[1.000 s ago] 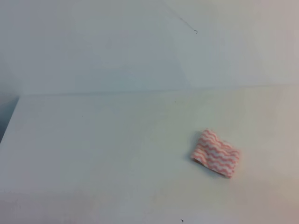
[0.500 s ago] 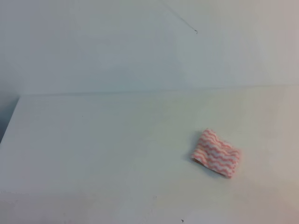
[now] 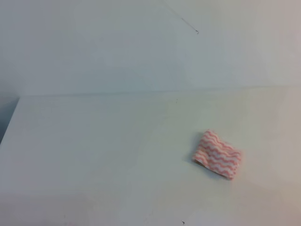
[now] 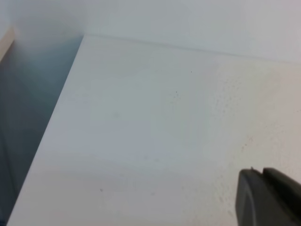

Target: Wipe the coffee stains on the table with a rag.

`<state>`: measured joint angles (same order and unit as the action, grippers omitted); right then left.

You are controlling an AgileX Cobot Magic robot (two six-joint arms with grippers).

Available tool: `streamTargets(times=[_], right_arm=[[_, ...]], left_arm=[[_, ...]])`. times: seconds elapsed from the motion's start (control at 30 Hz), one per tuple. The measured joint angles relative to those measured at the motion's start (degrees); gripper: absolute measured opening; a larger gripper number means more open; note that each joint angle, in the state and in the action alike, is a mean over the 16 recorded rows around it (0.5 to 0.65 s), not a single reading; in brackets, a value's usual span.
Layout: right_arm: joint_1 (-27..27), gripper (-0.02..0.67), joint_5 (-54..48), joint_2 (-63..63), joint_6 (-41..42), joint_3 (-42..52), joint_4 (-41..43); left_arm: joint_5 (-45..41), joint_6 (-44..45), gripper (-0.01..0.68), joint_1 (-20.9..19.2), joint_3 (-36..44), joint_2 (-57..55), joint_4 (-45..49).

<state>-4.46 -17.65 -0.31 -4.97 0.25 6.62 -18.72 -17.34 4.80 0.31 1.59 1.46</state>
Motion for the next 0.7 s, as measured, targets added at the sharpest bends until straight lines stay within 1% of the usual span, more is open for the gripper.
streamTargets(times=[0.7], right_arm=[[0.0, -0.002, 0.0, 0.0, 0.0, 0.0, -0.02]], left_arm=[[0.0, 0.0, -0.001, 0.0, -0.31, 0.0, -0.01]])
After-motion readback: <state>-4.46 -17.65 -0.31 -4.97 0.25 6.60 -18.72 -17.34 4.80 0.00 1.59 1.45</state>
